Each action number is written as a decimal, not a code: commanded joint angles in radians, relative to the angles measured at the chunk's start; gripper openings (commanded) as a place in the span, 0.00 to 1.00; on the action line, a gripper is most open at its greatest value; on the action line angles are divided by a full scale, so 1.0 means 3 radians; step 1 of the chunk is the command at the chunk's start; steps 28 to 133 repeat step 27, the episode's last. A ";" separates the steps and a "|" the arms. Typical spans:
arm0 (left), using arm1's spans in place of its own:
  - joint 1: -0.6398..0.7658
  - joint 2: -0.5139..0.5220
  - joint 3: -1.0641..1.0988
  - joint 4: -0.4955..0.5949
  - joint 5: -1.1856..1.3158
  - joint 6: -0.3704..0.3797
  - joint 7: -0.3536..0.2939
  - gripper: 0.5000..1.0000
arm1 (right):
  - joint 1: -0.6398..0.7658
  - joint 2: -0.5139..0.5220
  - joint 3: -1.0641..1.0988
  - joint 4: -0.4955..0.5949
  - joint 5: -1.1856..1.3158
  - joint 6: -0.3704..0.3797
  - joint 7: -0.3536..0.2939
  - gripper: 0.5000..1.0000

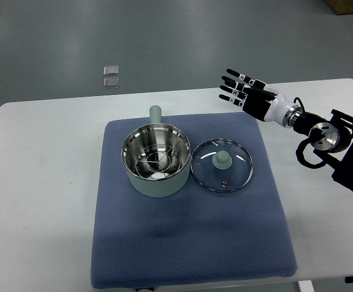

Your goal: Open lid and place right of pot

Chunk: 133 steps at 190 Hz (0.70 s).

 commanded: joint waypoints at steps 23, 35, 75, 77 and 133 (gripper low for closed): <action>0.0001 0.0000 0.0005 -0.0013 0.0000 0.0002 0.0000 1.00 | -0.0055 0.0006 0.0002 0.0000 -0.0005 0.0034 0.0018 0.86; -0.0004 0.0000 0.0005 -0.0018 0.0000 0.0002 0.0000 1.00 | -0.0055 0.0011 0.0002 0.0000 -0.0005 0.0029 0.0018 0.86; -0.0004 0.0000 0.0005 -0.0018 0.0000 0.0002 0.0000 1.00 | -0.0055 0.0011 0.0002 0.0000 -0.0005 0.0029 0.0018 0.86; -0.0004 0.0000 0.0005 -0.0018 0.0000 0.0002 0.0000 1.00 | -0.0055 0.0011 0.0002 0.0000 -0.0005 0.0029 0.0018 0.86; -0.0004 0.0000 0.0005 -0.0018 0.0000 0.0002 0.0000 1.00 | -0.0055 0.0011 0.0002 0.0000 -0.0005 0.0029 0.0018 0.86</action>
